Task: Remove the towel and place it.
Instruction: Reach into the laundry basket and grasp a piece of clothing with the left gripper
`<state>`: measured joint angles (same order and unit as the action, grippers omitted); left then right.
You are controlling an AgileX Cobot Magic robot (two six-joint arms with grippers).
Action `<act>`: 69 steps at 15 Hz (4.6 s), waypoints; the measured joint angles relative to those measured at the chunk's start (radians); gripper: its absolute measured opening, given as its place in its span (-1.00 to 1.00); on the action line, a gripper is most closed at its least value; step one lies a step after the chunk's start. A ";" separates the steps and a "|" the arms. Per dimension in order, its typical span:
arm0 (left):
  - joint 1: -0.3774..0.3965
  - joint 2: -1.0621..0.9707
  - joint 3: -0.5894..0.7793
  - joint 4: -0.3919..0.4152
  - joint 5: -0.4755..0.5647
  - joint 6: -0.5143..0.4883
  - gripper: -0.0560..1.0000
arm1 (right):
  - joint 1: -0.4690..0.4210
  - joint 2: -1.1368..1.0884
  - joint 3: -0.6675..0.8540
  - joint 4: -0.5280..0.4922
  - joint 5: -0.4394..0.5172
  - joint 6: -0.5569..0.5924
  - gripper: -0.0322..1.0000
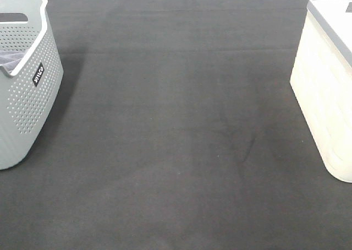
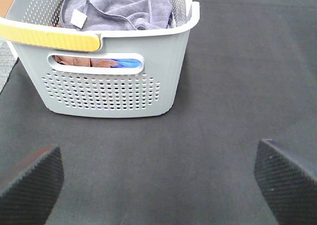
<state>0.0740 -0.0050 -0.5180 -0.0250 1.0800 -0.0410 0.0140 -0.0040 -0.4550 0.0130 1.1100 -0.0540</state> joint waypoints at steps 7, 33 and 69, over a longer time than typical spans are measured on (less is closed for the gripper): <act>0.000 0.000 0.000 0.000 0.000 0.000 0.98 | 0.000 0.000 0.000 0.000 0.000 0.000 0.54; 0.000 0.000 0.000 0.000 0.000 0.000 0.98 | 0.000 0.000 0.000 0.000 0.000 0.000 0.54; 0.000 1.265 -0.920 0.025 0.132 0.777 0.84 | 0.000 0.000 0.000 0.000 0.000 0.000 0.54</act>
<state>0.0740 1.2600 -1.4380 0.0000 1.2120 0.7360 0.0140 -0.0040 -0.4550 0.0130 1.1100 -0.0540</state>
